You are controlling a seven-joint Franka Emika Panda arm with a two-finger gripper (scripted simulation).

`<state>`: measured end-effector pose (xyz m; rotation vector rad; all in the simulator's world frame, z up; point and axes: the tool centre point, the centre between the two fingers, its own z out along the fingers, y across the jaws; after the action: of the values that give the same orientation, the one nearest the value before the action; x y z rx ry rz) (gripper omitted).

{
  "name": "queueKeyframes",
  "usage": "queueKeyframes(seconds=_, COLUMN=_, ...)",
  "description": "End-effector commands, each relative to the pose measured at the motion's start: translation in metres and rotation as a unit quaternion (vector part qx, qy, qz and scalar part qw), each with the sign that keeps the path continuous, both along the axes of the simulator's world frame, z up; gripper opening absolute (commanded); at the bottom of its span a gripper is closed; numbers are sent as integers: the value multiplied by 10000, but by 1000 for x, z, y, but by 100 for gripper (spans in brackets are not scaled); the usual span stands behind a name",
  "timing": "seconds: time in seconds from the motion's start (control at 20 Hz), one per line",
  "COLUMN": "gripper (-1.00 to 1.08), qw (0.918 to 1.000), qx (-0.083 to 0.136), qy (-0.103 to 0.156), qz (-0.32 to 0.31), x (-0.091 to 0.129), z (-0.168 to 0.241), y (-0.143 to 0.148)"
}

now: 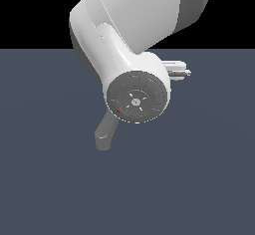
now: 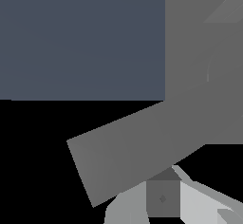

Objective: Turn on the faucet by rotating a designated handle.

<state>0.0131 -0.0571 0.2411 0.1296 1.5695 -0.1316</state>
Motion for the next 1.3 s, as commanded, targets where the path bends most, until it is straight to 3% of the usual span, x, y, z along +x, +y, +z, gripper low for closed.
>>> queueKeyframes(seconds=0.0, gripper=-100, qw=9999, qx=-103, qy=18, qz=59, x=3, z=0, y=-12)
queueKeyframes(seconds=1.25, gripper=-100, qw=9999, qx=-100, qy=3, qz=53, x=0, z=-64, y=-35)
